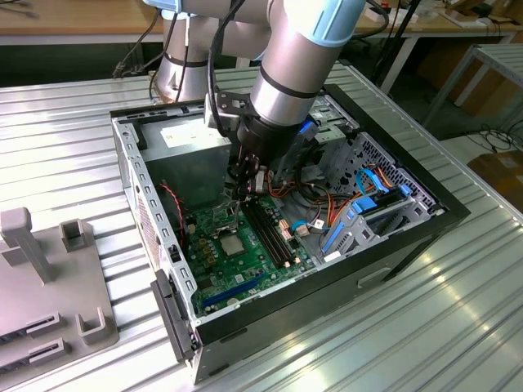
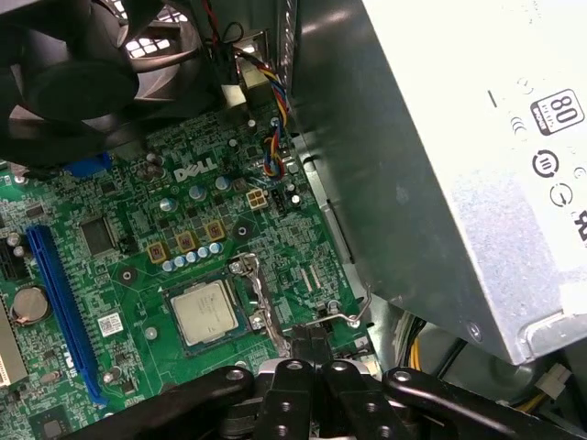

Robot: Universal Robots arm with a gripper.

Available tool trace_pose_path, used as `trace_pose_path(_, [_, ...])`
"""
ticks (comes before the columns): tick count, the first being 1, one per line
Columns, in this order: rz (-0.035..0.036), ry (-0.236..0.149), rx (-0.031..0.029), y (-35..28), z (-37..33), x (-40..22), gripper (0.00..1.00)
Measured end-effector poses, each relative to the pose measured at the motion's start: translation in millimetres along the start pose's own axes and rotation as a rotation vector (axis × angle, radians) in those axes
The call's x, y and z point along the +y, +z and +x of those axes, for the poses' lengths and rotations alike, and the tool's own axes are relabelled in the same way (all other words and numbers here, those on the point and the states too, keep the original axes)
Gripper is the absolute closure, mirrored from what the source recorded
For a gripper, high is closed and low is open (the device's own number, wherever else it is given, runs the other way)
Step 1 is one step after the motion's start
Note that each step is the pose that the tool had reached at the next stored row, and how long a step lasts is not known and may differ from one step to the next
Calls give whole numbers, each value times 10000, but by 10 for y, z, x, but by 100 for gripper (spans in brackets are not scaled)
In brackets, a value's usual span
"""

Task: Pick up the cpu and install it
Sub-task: 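Close the cpu cover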

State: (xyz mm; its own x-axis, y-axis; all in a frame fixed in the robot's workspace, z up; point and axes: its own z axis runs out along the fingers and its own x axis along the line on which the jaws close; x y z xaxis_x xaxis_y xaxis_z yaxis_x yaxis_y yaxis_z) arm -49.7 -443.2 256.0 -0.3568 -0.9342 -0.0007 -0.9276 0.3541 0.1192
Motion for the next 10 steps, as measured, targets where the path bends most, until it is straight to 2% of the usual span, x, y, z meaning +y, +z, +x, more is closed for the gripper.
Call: trace_pose_path(10, [1,-61,10,0,8,2,89])
